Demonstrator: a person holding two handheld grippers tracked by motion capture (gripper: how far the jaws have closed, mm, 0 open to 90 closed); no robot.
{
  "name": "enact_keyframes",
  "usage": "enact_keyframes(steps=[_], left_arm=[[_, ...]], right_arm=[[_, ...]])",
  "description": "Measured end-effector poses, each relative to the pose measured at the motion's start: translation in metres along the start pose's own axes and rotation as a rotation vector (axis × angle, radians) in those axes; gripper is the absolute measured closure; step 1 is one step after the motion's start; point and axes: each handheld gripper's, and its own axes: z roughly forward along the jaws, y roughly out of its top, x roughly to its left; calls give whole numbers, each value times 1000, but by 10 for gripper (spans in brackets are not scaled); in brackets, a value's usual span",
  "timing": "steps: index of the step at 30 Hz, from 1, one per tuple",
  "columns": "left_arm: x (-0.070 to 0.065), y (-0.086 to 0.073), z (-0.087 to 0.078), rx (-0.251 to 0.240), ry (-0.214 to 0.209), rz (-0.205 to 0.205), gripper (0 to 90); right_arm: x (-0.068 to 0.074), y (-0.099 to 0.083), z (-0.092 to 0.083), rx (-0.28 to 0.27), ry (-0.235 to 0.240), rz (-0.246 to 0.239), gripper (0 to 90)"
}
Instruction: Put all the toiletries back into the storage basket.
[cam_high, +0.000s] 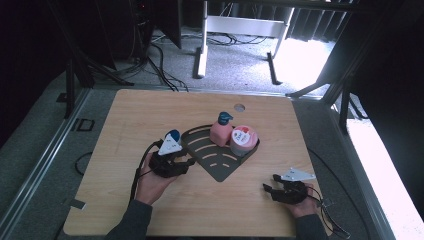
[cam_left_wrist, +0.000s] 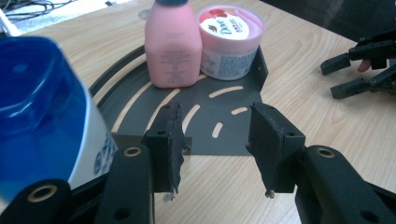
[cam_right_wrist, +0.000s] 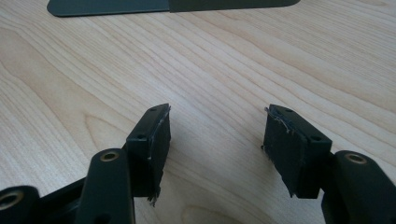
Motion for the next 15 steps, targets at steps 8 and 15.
enact_keyframes(steps=[8, 15], left_arm=[[5, -4, -10, 8, 16, -11, 553], [11, -10, -21, 10, 31, -22, 552]], right_arm=[[0, 0, 0, 1, 0, -1, 407], [0, 0, 0, 1, 0, -1, 407]])
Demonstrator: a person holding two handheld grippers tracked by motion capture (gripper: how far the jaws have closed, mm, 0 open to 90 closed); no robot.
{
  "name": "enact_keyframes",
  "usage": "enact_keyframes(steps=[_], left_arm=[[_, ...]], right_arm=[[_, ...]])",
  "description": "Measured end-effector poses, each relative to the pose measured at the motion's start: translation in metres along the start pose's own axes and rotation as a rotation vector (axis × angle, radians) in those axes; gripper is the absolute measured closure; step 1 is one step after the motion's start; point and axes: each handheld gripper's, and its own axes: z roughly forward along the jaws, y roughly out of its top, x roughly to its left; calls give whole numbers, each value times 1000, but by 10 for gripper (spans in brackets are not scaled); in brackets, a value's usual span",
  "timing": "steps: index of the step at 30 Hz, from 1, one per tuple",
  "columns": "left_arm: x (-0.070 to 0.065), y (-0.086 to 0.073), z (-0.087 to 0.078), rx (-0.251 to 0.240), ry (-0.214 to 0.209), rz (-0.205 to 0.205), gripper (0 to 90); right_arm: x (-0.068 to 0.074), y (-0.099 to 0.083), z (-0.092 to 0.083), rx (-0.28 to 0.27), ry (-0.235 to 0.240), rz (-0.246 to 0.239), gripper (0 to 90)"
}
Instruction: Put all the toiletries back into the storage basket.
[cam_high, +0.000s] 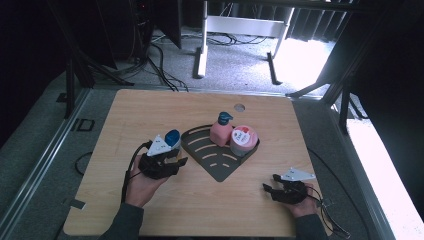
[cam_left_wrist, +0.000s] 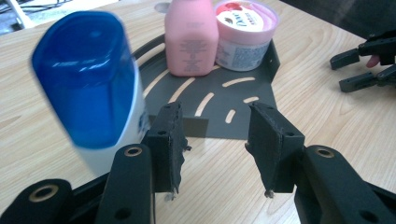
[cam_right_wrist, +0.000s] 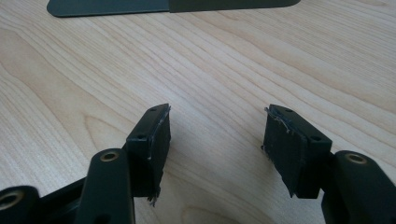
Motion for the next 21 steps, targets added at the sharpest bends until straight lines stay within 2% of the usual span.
enact_keyframes(steps=[5, 12, 21], left_arm=[[4, -5, -6, 10, 15, -4, 550], [11, -9, -20, -13, 46, -31, 549], [20, -6, -26, -10, 89, -50, 540]], right_arm=[[0, 0, 0, 0, 0, 0, 407], [0, 0, 0, 1, -1, 0, 405], [0, 0, 0, 0, 0, 0, 404]])
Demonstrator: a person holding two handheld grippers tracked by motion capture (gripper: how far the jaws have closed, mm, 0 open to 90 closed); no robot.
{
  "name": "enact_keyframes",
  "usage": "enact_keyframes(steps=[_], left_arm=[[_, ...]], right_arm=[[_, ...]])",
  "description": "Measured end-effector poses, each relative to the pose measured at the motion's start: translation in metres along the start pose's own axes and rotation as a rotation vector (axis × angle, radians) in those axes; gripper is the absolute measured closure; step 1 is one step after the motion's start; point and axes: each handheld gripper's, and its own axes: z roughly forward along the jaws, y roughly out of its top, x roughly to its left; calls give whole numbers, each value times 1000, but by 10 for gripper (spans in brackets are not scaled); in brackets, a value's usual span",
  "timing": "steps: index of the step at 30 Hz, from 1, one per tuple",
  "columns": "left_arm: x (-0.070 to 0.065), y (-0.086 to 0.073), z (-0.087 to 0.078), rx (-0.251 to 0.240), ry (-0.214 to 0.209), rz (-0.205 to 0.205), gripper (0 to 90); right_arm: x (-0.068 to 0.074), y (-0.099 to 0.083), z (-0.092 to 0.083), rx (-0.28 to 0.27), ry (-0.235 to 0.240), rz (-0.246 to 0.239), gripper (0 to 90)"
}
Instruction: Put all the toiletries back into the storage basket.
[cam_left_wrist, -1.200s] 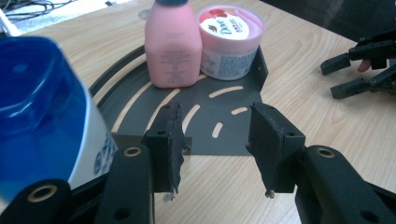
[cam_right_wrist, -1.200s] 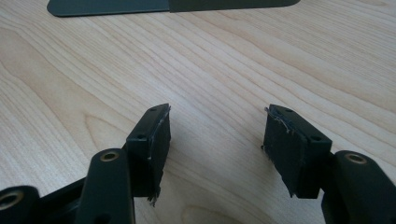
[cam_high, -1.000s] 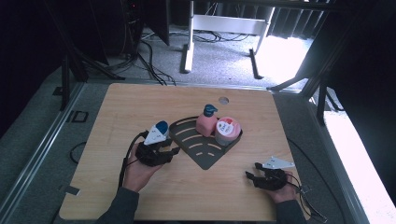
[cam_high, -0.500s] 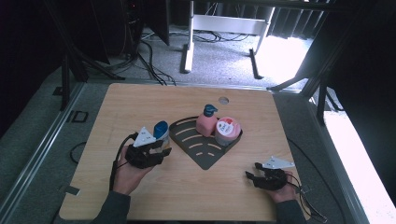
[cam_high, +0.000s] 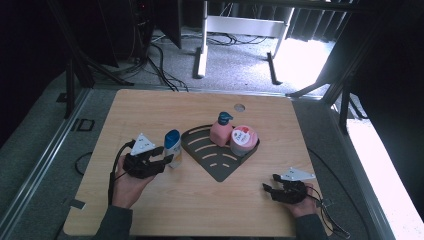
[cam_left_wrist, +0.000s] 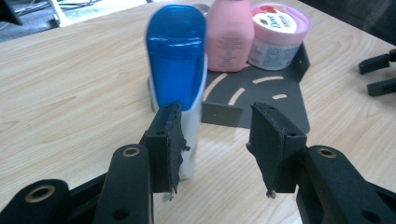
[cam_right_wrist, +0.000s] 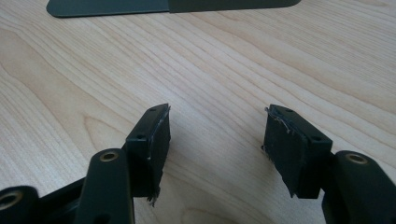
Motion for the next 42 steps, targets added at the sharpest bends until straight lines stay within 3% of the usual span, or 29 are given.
enact_keyframes(steps=[11, 17, 23, 32, 42], left_arm=[[11, 11, 4, 26, 31, -7, 561], [13, 15, 10, 47, 17, -8, 494], [14, 20, 18, 80, 19, 4, 452], [15, 27, 38, 173, 21, 30, 431], [16, 33, 52, 217, 19, 51, 430]], right_arm=[[0, 0, 0, 1, 0, 1, 404], [0, 0, 0, 1, 0, 0, 404], [0, 0, 0, 0, 0, -1, 404], [0, 0, 0, 0, 1, -1, 403], [0, 0, 0, 1, 2, 0, 403]])
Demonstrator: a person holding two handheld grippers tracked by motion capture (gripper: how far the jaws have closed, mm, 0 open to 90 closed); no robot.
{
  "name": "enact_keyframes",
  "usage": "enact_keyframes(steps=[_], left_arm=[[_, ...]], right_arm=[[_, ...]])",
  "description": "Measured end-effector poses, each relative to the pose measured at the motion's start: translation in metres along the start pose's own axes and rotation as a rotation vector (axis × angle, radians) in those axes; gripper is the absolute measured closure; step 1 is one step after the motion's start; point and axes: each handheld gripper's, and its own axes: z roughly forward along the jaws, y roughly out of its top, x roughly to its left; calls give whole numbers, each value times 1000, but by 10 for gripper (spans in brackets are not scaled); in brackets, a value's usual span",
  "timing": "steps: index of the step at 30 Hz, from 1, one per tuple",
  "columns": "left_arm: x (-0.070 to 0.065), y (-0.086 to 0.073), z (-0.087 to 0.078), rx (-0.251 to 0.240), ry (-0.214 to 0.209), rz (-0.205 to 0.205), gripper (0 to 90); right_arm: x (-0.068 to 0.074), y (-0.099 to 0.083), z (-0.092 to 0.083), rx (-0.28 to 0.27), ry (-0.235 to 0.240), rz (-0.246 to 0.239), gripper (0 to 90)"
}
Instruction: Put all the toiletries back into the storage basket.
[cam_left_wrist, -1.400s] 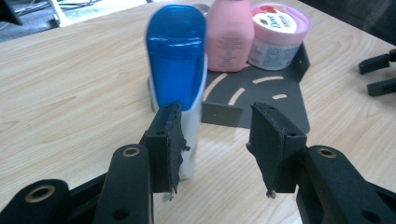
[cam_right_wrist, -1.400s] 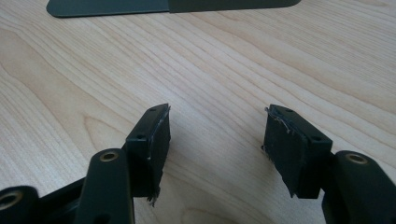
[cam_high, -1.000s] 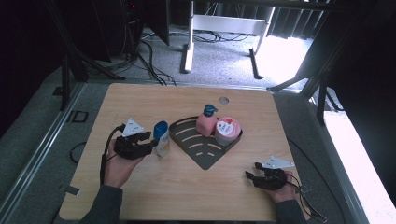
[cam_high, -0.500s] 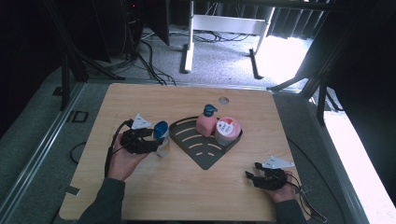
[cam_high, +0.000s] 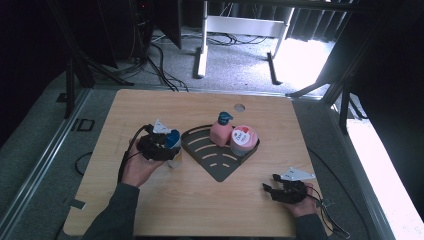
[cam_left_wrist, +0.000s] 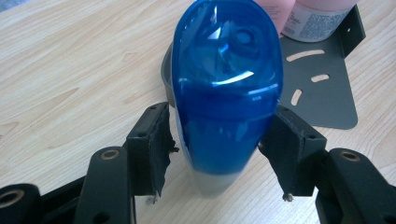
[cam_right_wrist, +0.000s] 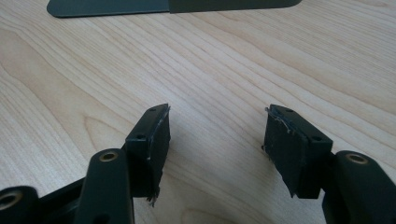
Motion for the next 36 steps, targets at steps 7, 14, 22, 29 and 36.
enact_keyframes(steps=[7, 14, 22, 29, 36], left_arm=[[0, 5, 11, 49, 15, 22, 427], [0, 8, 20, 87, 26, 32, 427], [-2, 7, 28, 127, 44, 54, 436], [-3, 7, 34, 152, 52, 70, 439], [-4, 7, 40, 171, 56, 79, 446]], right_arm=[[0, 0, 0, 0, 0, 0, 403], [0, 0, 0, 0, 1, 1, 402], [0, 0, 0, 0, 1, 0, 402], [0, 0, 0, 0, 1, 0, 402], [0, 0, 0, 0, 1, 0, 402]])
